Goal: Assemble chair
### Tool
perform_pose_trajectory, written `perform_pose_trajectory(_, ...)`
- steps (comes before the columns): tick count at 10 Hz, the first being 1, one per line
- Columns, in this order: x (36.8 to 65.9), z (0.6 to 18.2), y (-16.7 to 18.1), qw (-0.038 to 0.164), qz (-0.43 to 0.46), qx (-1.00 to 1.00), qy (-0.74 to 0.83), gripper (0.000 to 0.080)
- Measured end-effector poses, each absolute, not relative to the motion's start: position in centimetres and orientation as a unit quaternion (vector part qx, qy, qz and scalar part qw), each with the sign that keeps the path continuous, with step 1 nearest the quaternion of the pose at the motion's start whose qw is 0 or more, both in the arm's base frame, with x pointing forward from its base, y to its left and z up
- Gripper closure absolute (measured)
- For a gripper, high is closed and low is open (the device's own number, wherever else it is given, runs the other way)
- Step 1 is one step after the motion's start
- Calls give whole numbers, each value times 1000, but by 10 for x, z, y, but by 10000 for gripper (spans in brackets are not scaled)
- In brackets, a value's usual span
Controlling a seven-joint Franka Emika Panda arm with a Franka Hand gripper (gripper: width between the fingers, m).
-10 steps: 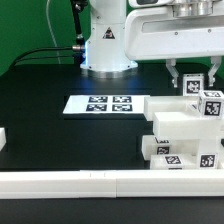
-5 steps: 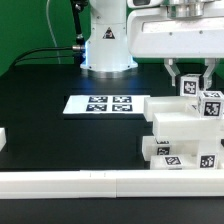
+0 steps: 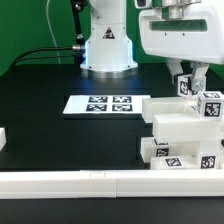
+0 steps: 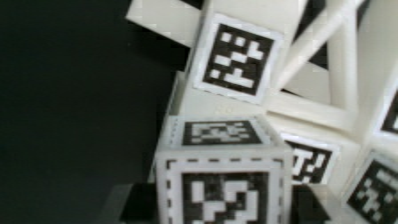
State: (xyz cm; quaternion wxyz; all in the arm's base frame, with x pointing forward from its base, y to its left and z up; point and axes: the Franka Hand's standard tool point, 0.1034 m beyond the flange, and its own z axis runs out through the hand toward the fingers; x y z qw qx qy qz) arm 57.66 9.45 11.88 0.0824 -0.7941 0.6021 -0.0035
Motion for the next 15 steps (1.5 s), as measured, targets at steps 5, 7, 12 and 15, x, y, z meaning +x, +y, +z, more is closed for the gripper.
perform_pose_trajectory(5,580,122,97,84,-6,-841,535,338)
perform_pose_trajectory(7,583,124,99,83,-11,-920,382,162)
perform_pose_trajectory(12,582,125,100,65,-25,-988,135,151)
perform_pose_trajectory(15,581,123,97,57,-24,-996,61,266)
